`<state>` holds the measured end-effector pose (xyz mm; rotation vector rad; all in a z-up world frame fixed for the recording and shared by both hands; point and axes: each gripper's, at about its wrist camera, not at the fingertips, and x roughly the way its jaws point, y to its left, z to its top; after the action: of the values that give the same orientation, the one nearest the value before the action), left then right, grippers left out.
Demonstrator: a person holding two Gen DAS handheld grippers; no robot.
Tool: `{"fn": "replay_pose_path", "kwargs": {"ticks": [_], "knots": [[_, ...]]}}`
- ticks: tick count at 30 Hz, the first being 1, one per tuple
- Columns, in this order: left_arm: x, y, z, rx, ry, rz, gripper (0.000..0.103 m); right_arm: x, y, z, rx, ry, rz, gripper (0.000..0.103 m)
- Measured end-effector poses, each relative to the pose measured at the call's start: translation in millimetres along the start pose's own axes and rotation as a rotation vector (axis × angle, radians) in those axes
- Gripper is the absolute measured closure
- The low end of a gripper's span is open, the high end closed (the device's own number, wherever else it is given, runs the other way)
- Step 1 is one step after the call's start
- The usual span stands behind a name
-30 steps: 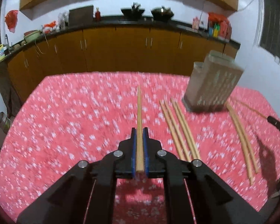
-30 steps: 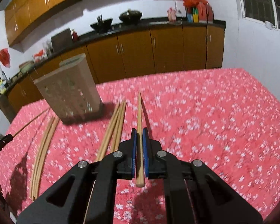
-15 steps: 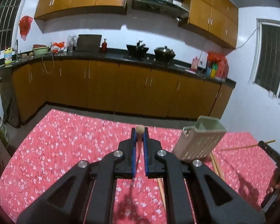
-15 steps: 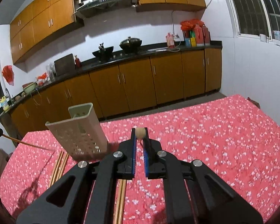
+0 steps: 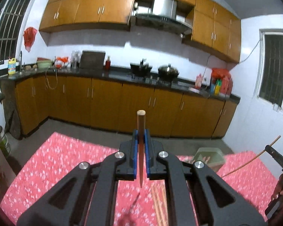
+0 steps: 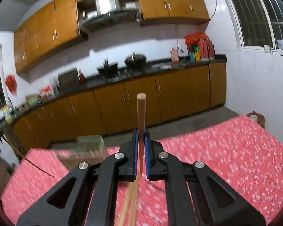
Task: Organize utensils
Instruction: 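Carry the chopstick over the beige holder with the right gripper while the left gripper follows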
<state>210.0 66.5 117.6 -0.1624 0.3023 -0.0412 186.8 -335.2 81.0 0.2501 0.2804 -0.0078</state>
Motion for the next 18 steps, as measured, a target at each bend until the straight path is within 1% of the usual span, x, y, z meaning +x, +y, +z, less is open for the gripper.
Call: {"fn": "replay_pose_path", "kwargs": {"ticks": [4,6,8,11,14,18], "knots": [[-17.4,-13.9,33.8,-0.031,-0.110,-0.035,0.095,-15.4,8.3,34.3,0.042,-0.094,0.065,0.096],[-26.4,-22.4,45.8,-0.054,-0.158,-0.062,0.095,-21.5,10.3,44.1,0.066,-0.127,0.105,0.096],[-33.3,-29.7,52.7,-0.080,-0.198,-0.094,0.095,-23.1,14.4,48.6,0.081,-0.139,0.152,0.096],[-39.5,-40.7,55.1,-0.109,-0.237,-0.135,0.095,-19.8,21.4,46.5,0.070,-0.132,0.189,0.096],[-35.8,-50.9,52.9,-0.114,-0.238,-0.161,0.095,-9.7,29.7,38.3,0.045,-0.095,0.207,0.096],[-18.1,-61.5,44.5,-0.128,-0.184,-0.204,0.095,4.4,36.6,27.0,0.022,-0.040,0.214,0.096]]}}
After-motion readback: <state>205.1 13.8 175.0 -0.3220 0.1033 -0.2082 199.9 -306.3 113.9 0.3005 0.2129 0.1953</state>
